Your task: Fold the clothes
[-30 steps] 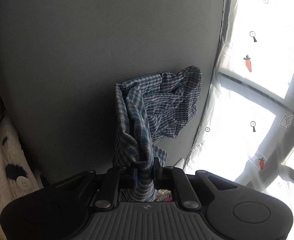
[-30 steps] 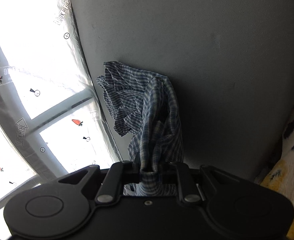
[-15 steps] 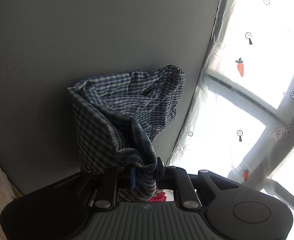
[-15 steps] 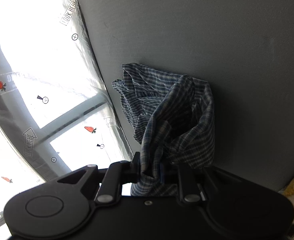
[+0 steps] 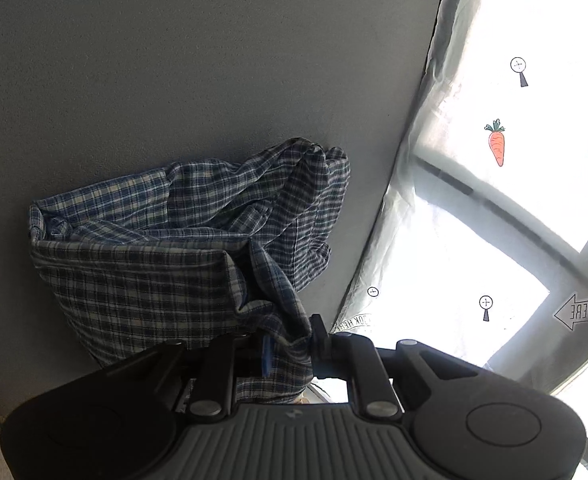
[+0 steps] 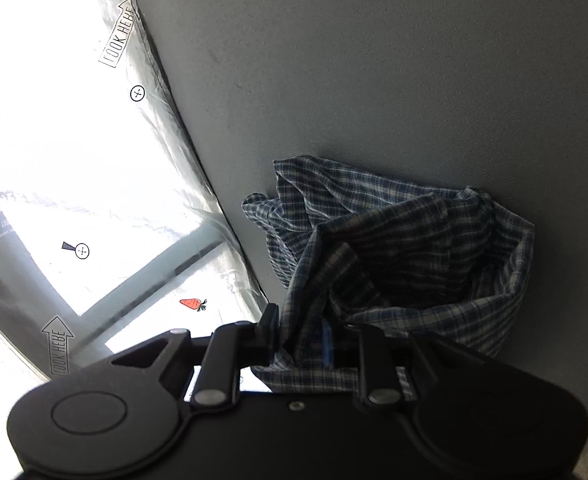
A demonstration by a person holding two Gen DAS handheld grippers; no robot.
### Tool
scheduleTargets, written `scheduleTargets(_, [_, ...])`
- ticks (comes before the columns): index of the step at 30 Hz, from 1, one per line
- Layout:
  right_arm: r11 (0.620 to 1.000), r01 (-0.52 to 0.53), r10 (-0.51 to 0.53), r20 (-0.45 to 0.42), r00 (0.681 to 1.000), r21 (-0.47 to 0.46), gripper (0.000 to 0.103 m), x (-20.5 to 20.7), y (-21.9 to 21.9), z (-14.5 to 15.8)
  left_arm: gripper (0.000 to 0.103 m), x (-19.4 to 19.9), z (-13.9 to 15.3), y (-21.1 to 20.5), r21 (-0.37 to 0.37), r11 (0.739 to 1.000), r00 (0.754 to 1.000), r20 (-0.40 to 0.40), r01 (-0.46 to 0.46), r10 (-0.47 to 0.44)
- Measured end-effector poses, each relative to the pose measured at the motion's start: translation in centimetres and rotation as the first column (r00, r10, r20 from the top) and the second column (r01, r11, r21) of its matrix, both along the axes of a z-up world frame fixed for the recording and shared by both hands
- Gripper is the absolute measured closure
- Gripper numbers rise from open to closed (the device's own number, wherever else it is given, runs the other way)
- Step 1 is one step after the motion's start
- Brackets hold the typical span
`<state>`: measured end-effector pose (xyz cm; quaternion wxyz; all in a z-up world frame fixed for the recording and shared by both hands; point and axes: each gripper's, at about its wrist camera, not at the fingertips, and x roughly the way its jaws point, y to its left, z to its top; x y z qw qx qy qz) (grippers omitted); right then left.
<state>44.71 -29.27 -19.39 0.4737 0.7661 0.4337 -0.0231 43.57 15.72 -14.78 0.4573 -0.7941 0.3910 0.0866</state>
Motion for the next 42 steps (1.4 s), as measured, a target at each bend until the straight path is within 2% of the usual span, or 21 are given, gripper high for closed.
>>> scheduleTargets(5, [0.999, -0.003, 0.002, -0.032, 0.999, -0.036, 0.079, 5.5, -0.1, -1.8, 0.085, 5.5, -2.6, 0.6, -0.024, 1.0, 1.0, -0.023, -0.012, 0.011])
scheduleTargets(10, [0.998, -0.014, 0.011, -0.039, 0.999, -0.064, 0.078, 10.1, -0.5, -3.5, 0.079, 10.3, -4.5, 1.7, -0.045, 0.998, 0.999, 0.009, -0.046, 0.047])
scheduleTargets(12, [0.997, -0.018, 0.016, -0.025, 1.0, -0.073, 0.077, 11.7, -0.7, -4.0, 0.071, 11.4, -4.5, 2.3, -0.035, 0.998, 0.998, 0.026, -0.055, 0.056])
scheduleTargets(15, [0.995, -0.037, 0.038, 0.013, 0.999, -0.088, 0.068, 12.8, -0.8, -3.6, 0.063, 12.3, -4.1, 3.0, -0.012, 0.998, 0.996, 0.059, -0.059, 0.059])
scheduleTargets(21, [0.979, -0.1, 0.114, 0.072, 0.991, -0.177, 0.054, 12.3, -0.6, -1.9, 0.041, 11.1, -2.2, 3.0, 0.119, 0.991, 0.995, 0.072, 0.058, -0.067])
scheduleTargets(23, [0.96, -0.151, 0.174, 0.083, 0.981, -0.236, 0.049, 11.6, -0.2, -1.1, 0.036, 10.1, -2.0, 2.5, 0.151, 0.982, 0.99, 0.056, 0.118, -0.128])
scheduleTargets(25, [0.92, -0.212, 0.259, 0.103, 0.96, -0.328, 0.048, 10.9, 0.4, 0.0, 0.035, 8.7, -1.9, 1.9, 0.171, 0.97, 0.982, 0.046, 0.175, -0.186])
scheduleTargets(27, [0.857, -0.263, 0.348, 0.12, 0.93, -0.443, 0.045, 10.1, 1.1, 1.5, 0.034, 7.6, -1.2, 1.2, 0.237, 0.945, 0.968, 0.059, 0.224, -0.244])
scheduleTargets(28, [0.814, -0.281, 0.393, 0.124, 0.911, -0.509, 0.044, 9.6, 1.5, 2.4, 0.034, 7.1, -0.5, 0.7, 0.298, 0.92, 0.956, 0.063, 0.256, -0.287])
scheduleTargets(30, [0.676, -0.288, 0.498, 0.133, 0.857, -0.678, 0.043, 8.4, 2.5, 4.7, 0.034, 6.2, 1.0, -0.4, 0.439, 0.842, 0.924, 0.062, 0.314, -0.377])
scheduleTargets(31, [0.599, -0.272, 0.548, 0.138, 0.825, -0.753, 0.047, 7.8, 3.1, 5.8, 0.034, 5.8, 2.0, -1.2, 0.536, 0.776, 0.902, 0.059, 0.332, -0.427])
scheduleTargets(32, [0.52, -0.241, 0.595, 0.146, 0.79, -0.82, 0.055, 7.0, 3.9, 6.8, 0.034, 5.4, 3.1, -2.1, 0.63, 0.697, 0.878, 0.051, 0.341, -0.476])
scheduleTargets(33, [0.413, -0.187, 0.66, 0.151, 0.736, -0.892, 0.06, 6.0, 5.3, 7.8, 0.035, 4.8, 4.1, -3.1, 0.722, 0.603, 0.856, 0.029, 0.339, -0.515])
scheduleTargets(34, [0.302, -0.121, 0.722, 0.144, 0.677, -0.945, 0.07, 5.0, 6.7, 8.7, 0.035, 4.3, 5.0, -4.4, 0.807, 0.493, 0.84, -0.007, 0.326, -0.543])
scheduleTargets(35, [0.194, -0.054, 0.782, 0.121, 0.611, -0.98, 0.08, 4.4, 8.2, 9.0, 0.036, 3.8, 5.4, -6.0, 0.882, 0.361, 0.819, -0.047, 0.302, -0.572])
scheduleTargets(36, [0.091, 0.02, 0.834, 0.087, 0.545, -0.996, 0.083, 3.7, 9.7, 9.3, 0.036, 3.3, 5.7, -7.6, 0.938, 0.219, 0.798, -0.09, 0.27, -0.595])
scheduleTargets(37, [0.02, 0.08, 0.87, 0.057, 0.49, -0.997, 0.087, 3.0, 11.1, 9.1, 0.036, 2.8, 6.0, -9.1, 0.971, 0.073, 0.779, -0.138, 0.229, -0.611])
scheduleTargets(38, [-0.03, 0.126, 0.892, 0.03, 0.45, -0.992, 0.087, 2.4, 11.9, 8.7, 0.037, 2.5, 5.7, -10.6, 0.983, -0.055, 0.747, -0.171, 0.178, -0.643])
scheduleTargets(39, [-0.077, 0.174, 0.911, 0.001, 0.412, -0.982, 0.087, 1.7, 12.8, 8.3, 0.038, 2.3, 5.1, -11.9, 0.979, -0.143, 0.718, -0.203, 0.145, -0.665])
scheduleTargets(40, [-0.12, 0.218, 0.925, -0.029, 0.379, -0.968, 0.087, 1.2, 13.6, 7.8, 0.038, 2.2, 4.4, -13.1, 0.968, -0.223, 0.691, -0.238, 0.113, -0.683])
scheduleTargets(42, [-0.175, 0.247, 0.921, -0.069, 0.384, -0.953, 0.087, 1.3, 14.3, 5.9, 0.039, 2.4, 2.7, -14.4, 0.957, -0.271, 0.68, -0.269, 0.106, -0.682])
